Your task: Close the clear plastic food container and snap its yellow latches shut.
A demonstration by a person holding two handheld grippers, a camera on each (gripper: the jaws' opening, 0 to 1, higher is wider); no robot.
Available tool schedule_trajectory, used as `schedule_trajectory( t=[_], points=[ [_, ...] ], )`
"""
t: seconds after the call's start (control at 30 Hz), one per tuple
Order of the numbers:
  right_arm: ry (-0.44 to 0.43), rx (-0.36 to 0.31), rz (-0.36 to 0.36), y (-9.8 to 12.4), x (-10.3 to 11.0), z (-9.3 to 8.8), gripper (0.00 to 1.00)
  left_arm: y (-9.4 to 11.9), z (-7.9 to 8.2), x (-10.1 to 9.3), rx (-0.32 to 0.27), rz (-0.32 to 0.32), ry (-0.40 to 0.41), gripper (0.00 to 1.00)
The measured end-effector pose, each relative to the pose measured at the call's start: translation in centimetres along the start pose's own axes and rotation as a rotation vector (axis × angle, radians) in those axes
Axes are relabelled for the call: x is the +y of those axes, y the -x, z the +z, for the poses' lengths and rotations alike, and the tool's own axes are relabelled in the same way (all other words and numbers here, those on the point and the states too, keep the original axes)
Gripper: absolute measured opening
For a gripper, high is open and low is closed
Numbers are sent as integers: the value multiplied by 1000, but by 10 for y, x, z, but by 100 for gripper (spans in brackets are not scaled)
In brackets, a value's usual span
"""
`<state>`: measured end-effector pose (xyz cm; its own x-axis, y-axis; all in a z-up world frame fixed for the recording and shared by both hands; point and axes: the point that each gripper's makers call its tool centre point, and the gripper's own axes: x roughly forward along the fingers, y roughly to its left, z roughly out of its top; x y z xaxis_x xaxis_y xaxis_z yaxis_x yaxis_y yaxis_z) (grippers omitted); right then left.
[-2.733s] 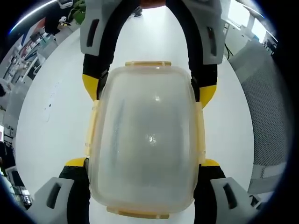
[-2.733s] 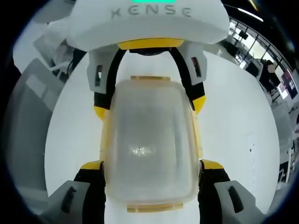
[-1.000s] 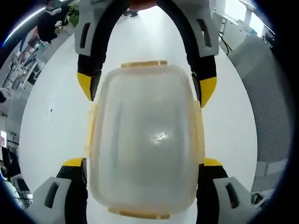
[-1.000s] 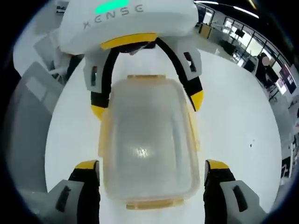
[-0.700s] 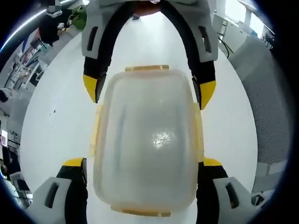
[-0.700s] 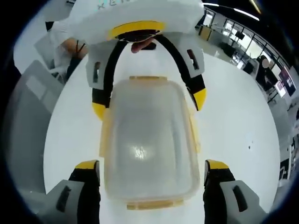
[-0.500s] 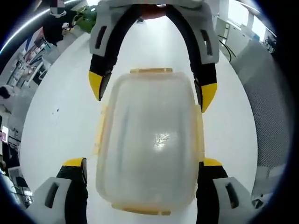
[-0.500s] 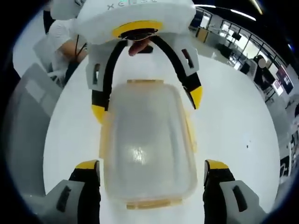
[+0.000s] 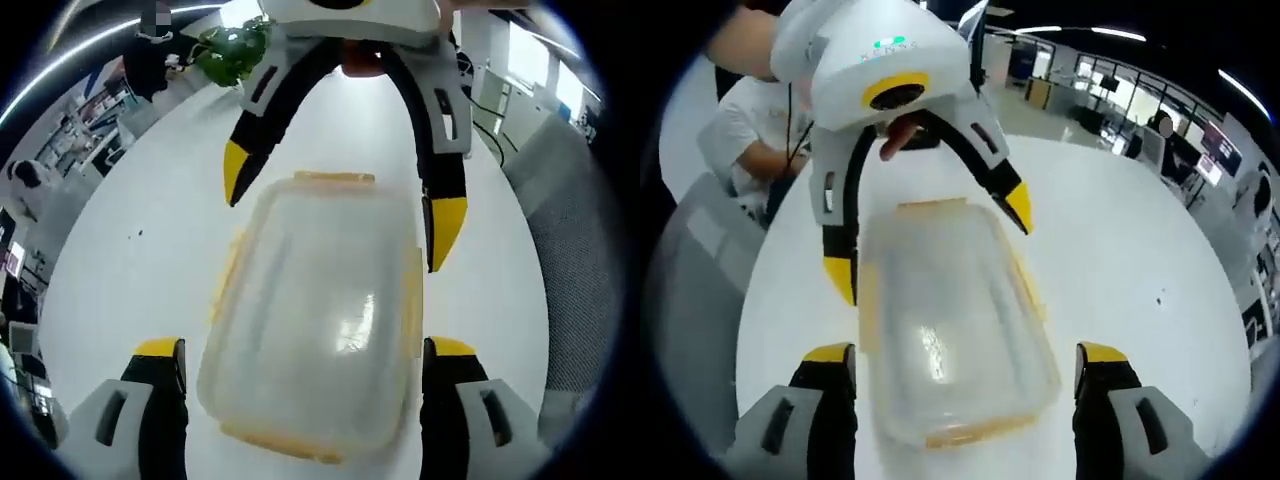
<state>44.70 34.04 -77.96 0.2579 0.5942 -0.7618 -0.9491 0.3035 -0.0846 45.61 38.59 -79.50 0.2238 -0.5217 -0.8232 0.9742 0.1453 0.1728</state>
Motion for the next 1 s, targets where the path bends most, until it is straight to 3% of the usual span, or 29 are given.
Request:
schedule_trajectory(
  t=[0.3, 0.8, 1.0],
  points=[
    [-71, -74, -60, 3, -6, 7, 91, 5, 9, 8, -95, 70, 87, 99],
    [-181, -191, -169, 12, -12, 13, 91, 13, 12, 8, -184, 146, 195, 99],
    [-222, -239, -192, 17, -11, 17, 91, 18, 7, 7, -207, 181, 250, 99]
  ],
)
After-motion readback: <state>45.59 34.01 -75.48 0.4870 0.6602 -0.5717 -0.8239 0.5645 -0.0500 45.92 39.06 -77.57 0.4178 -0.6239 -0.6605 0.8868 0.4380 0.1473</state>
